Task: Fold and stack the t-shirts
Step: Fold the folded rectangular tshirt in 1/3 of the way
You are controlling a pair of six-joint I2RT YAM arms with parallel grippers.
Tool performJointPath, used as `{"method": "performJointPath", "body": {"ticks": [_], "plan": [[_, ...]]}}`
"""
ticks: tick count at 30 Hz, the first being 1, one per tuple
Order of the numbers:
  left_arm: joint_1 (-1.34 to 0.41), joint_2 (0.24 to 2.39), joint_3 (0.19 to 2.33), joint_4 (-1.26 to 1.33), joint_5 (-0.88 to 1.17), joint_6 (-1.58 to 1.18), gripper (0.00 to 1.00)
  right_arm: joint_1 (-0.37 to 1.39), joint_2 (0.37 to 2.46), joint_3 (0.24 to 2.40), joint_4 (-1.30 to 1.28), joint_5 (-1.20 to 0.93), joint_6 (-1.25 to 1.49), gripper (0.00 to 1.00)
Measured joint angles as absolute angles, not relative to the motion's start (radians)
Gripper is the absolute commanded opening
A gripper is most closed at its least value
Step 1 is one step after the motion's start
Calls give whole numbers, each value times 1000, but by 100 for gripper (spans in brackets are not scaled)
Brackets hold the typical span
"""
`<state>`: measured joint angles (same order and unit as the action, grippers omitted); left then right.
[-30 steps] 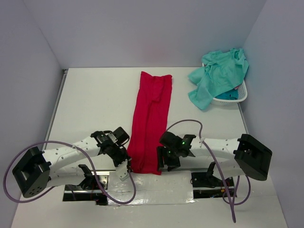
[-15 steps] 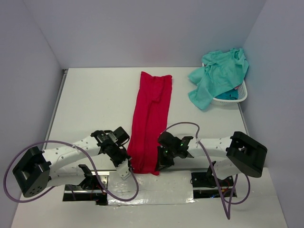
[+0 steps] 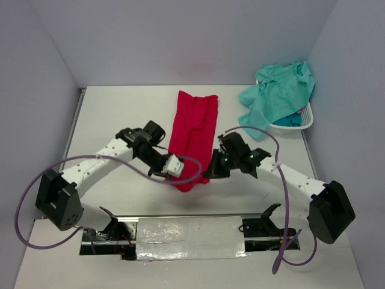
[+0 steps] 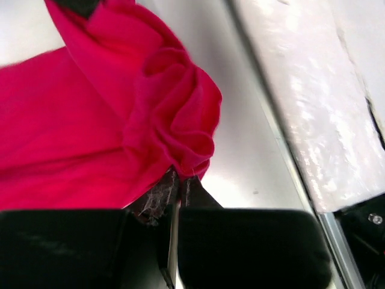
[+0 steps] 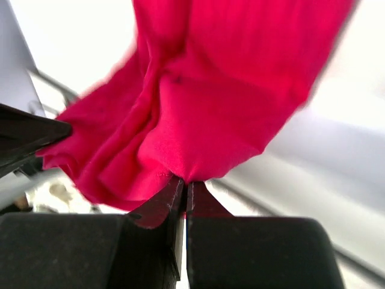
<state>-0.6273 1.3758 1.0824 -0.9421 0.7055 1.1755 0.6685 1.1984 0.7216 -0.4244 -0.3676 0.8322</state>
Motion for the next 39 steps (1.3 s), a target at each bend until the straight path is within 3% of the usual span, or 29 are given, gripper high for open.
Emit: {"method": "performJointPath", "body": {"ticks": [13,19,32,36,37,38,39], "plan": [[-429,1690,1499,-850,587,870,0,365,1577,1142,-508,-405,541,0],[-399,1904,1616,-780,533,857,0,331,1745,1272,-529,-424,504,0],[-337,2123,1850,-643,521,824,0,277,1972,1472,-558,-451,499,1],[-334,2163,1852,-626,517,801,0,262,2040,1520,-562,-468,498,19],[-334,2175,1852,-619,514,789,0,256,2057,1534,-565,-472,498,35],[-334,2183,1852,-615,511,781,3,249,2071,1546,-568,-475,503,39],[-334,2191,1852,-607,506,772,13,239,2088,1563,-572,-476,499,44]]}}
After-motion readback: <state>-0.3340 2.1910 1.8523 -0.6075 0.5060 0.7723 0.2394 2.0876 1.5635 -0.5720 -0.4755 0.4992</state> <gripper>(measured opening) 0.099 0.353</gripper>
